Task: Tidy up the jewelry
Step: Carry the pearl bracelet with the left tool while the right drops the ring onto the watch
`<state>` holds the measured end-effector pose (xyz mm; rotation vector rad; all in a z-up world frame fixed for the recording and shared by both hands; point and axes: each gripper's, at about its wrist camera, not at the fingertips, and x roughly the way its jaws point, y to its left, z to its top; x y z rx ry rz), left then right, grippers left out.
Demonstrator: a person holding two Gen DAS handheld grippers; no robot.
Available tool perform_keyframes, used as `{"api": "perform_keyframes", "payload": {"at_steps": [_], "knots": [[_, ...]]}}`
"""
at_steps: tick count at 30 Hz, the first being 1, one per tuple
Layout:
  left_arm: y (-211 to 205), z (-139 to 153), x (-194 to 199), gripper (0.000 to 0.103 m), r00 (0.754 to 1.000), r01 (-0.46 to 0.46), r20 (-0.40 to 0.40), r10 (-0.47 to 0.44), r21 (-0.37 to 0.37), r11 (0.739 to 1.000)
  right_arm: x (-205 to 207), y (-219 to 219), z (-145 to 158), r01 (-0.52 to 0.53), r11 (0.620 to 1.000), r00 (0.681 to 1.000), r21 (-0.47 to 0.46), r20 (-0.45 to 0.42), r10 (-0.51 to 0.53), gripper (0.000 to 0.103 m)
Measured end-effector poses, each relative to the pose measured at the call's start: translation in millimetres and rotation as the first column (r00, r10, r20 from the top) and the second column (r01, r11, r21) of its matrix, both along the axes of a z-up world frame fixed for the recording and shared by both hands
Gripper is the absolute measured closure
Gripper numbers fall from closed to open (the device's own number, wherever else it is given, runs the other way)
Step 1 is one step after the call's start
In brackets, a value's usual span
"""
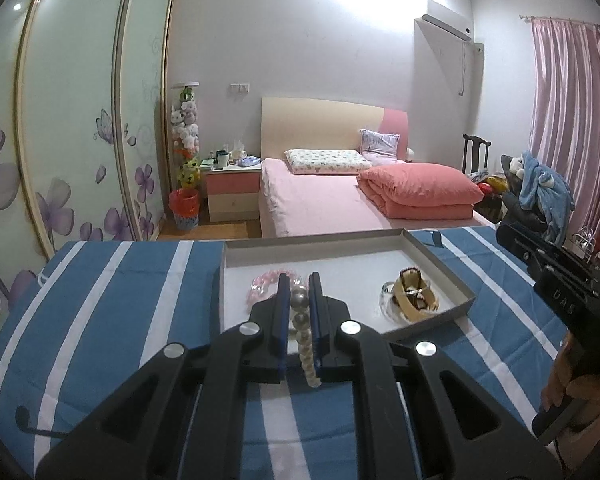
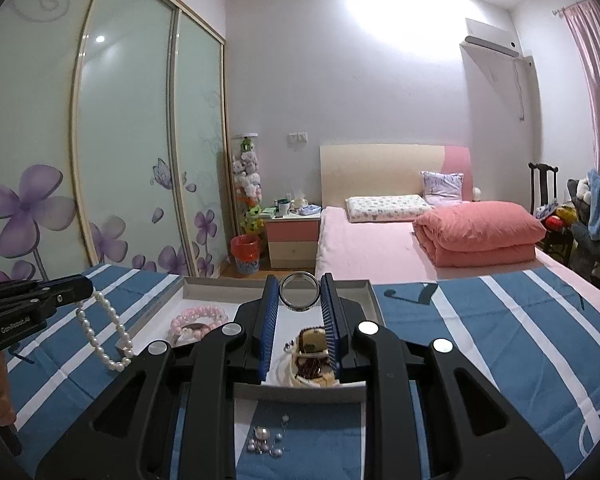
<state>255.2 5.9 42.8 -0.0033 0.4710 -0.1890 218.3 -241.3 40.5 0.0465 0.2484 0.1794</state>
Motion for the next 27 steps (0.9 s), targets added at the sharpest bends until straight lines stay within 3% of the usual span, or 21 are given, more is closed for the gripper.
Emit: {"api": "perform_keyframes", "payload": {"at_steps": [7,27], "knots": [[-9,1,23,0.093,1.000,-0.003,0.003,0.003,-0.007,1.000,16,2,-3,-0.006,1.000,1.000,-0.011,0.017,0.006,0.080],[-24,-24,89,0.093,1.000,-0.017,-0.021,0.017,-0.005,1.000,65,9,-27,0.004,1.000,0.998,0.003,-0.059,-0.004,0.080]]}}
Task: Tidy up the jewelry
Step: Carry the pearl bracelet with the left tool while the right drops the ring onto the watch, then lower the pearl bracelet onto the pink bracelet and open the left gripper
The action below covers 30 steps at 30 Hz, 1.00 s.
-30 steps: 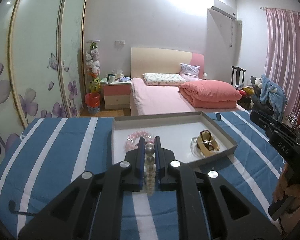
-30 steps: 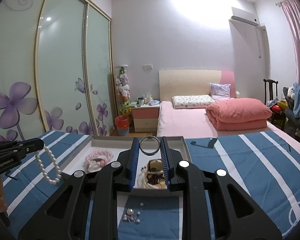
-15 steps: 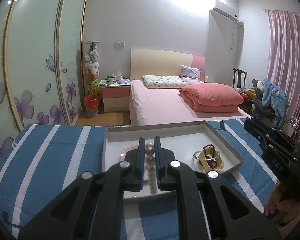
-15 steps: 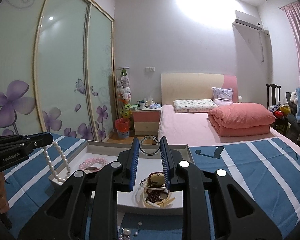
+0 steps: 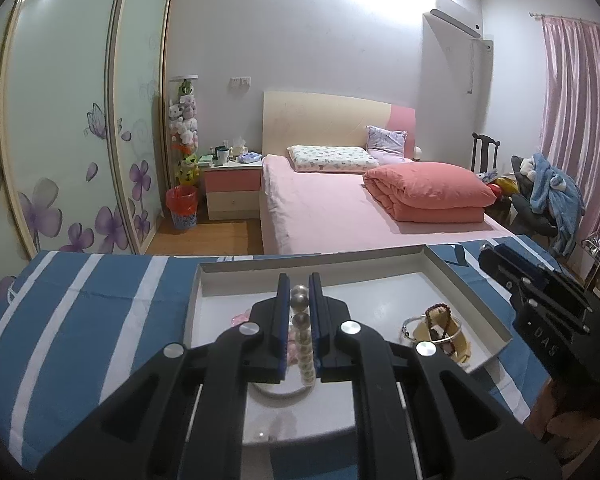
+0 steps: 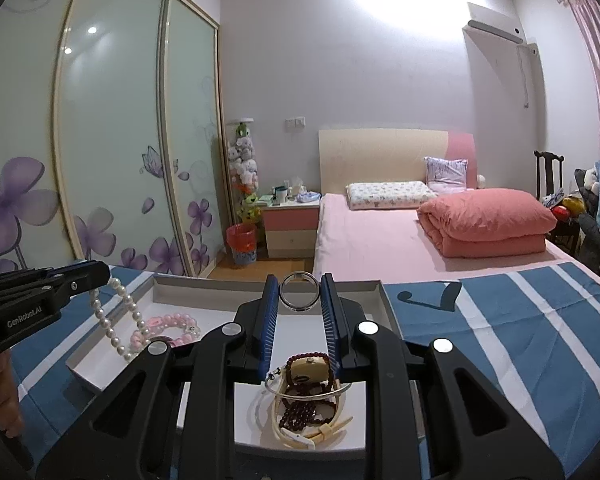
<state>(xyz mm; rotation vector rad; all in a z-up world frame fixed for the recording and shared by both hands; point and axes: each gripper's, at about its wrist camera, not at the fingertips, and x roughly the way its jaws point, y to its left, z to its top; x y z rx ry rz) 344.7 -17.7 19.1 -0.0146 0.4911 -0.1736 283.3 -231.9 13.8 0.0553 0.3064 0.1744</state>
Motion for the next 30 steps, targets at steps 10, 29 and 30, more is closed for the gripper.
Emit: {"api": "perform_keyframes", "payload": {"at_steps": [10,29,30], "knots": [[-4,-14,18,0.093,1.000,-0.003,-0.016,0.003,-0.001,1.000,19,4,-13,-0.020,1.000,0.996,0.011,-0.088,0.020,0.080],[-9,-21,26,0.086,0.999,-0.017,-0.031,0.018,0.015,1.000,17,0,-9,-0.034,0.998,0.995,0.049,-0.089,0.038,0.054],[-9,-21,26,0.085,0.999,-0.018,-0.032,0.019,0.014,1.000,17,0,-8,-0.033,0.998,0.995,0.050,-0.088,0.037,0.054]]}}
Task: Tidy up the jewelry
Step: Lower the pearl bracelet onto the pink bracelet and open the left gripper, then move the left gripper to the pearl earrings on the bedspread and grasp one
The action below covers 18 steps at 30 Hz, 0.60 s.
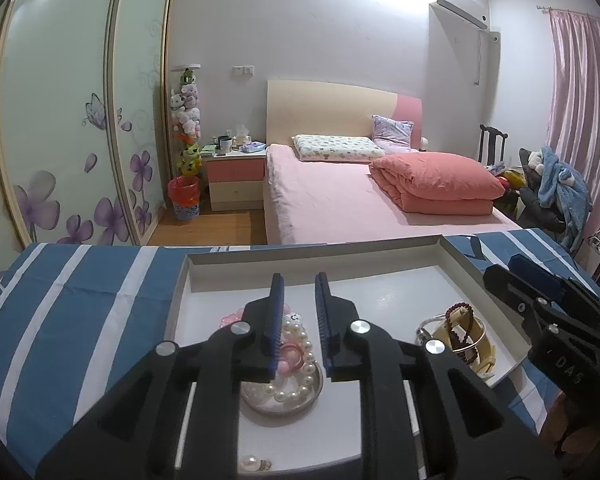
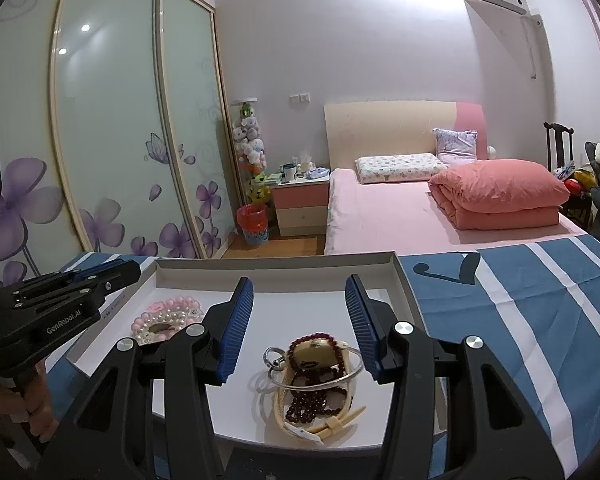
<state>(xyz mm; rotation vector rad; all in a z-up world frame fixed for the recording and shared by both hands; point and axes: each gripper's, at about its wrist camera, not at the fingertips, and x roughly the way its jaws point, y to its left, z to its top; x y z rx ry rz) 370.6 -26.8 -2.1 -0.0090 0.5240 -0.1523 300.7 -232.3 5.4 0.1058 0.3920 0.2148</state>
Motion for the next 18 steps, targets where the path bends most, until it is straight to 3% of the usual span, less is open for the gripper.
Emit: {"api": "perform_keyframes", "payload": {"at_steps": [8,12,18], "knots": [[-1,0,-16,0.078,1.000,0.024,-0.012,-0.024,-0.010,1.000,-15,-11,8,0.009,1.000,1.000,0.016,0.016,-0.009,0.054],[-14,-3,-37,0.078,0.995,0.097,-0.038,-0.097,-0.006,0.995,-30,-18,13,0.007,1.000,1.000,0.021,0.025,-0.008,0.054],[-43,-21,-70,0.078,0.968,0.231,-0.106,-0.229,0.008,0.973,-53,-31,12,0.024,0.999,0.999,0.035,0.032,-0.025,0.054]]}}
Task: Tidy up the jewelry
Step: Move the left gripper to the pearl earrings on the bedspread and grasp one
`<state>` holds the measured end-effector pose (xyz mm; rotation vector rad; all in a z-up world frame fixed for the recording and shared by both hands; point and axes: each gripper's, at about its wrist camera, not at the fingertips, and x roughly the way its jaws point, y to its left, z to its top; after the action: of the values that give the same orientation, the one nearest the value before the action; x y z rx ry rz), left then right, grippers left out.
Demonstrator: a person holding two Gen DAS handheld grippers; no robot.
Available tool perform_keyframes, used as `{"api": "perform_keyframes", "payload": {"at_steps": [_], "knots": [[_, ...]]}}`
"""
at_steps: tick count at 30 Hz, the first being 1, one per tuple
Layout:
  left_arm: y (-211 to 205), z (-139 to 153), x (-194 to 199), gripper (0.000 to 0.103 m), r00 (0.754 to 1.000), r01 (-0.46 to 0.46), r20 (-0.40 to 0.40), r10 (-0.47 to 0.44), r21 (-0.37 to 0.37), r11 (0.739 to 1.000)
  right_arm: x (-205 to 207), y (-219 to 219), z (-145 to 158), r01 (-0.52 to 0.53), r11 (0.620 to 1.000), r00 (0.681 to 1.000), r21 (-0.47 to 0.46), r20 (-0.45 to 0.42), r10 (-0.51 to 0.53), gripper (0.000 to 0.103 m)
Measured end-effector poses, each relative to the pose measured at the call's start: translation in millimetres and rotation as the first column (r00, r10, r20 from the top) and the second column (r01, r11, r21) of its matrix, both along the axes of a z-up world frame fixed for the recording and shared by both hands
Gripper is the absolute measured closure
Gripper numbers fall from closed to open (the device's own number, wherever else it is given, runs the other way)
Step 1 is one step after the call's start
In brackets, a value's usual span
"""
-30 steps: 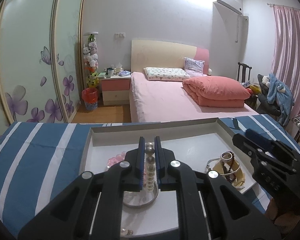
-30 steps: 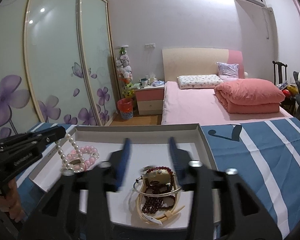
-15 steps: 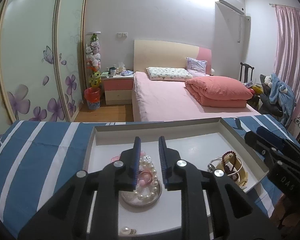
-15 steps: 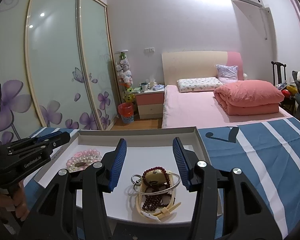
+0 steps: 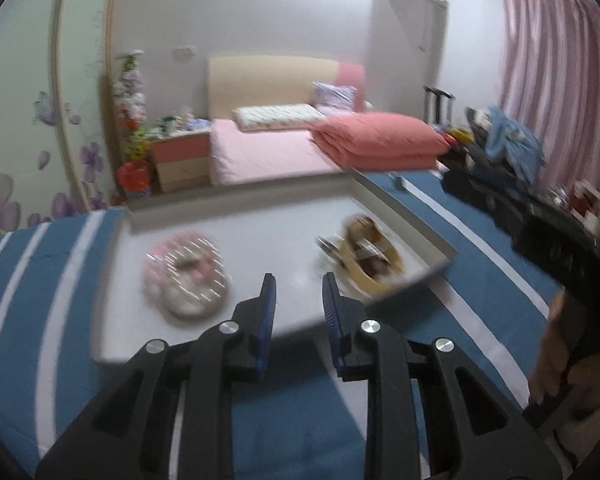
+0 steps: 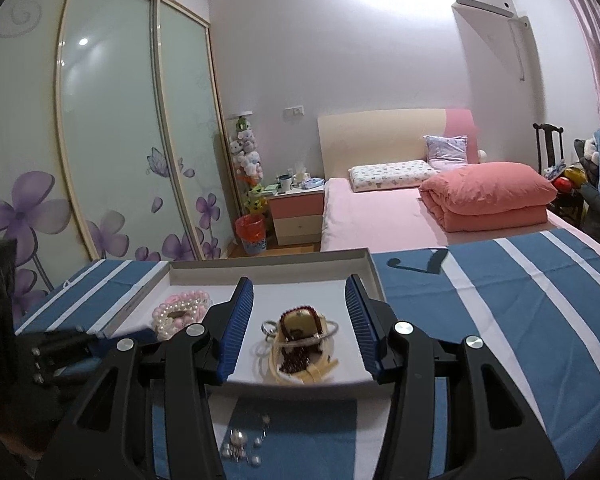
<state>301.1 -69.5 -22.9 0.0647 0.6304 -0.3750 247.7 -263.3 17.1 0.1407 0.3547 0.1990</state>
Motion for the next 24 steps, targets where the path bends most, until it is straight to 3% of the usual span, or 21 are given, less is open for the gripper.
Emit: {"api": "perform_keyframes", "payload": {"at_steps": [9,21,24], "knots": [[-41,-24,-15,0.078,0.993,0.106,-0.060,-0.103,0.043,0.993,-21,-12,-5,0.024,0.999,0.999,0.022,0.026,-0.025,0.054],[-65,-40,-6,0.080,0.982,0.141,-0.143,-0.124,0.119,0.983,-21,-24,-12,0.008,0.998,1.000,0.056,0.009,-0.009,0.054],[-70,-48,-3,0.091,0.976,0.147,-0.181,-0.119,0.150,0.978,-20,-25,-13,0.009,0.998,1.000,0.059,0.004,-0.009,0.054]]}}
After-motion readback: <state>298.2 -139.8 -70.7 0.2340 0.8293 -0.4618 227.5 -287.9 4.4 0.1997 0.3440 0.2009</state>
